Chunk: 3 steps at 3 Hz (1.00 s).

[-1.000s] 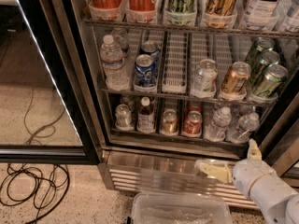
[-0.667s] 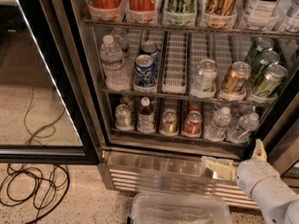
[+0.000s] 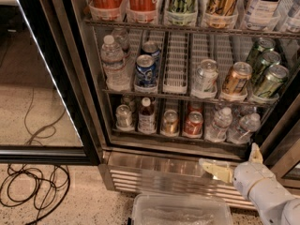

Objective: Pick water bottle from bottom shelf of fridge

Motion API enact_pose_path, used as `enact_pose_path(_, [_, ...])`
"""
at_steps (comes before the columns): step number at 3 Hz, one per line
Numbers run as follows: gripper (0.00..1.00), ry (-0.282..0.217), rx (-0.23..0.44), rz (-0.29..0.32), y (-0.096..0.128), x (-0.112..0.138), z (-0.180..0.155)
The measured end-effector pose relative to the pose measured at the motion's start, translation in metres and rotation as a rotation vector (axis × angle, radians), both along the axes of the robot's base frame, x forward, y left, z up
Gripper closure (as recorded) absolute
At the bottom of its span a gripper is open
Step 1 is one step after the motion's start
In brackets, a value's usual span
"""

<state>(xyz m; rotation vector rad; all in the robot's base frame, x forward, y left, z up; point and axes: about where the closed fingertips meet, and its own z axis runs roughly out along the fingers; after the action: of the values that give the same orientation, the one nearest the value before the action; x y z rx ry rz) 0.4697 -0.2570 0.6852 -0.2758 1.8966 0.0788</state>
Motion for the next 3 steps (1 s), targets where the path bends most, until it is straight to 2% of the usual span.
enact_pose_path(1, [0.0, -0.015, 0.012, -0.017, -0.007, 0.01, -0.012])
enact_pose_path(2, [0.0, -0.077, 0.033, -0.085, -0.031, 0.037, -0.034])
enact_pose_path(3, [0.0, -0.078, 0.033, -0.085, -0.031, 0.037, -0.034])
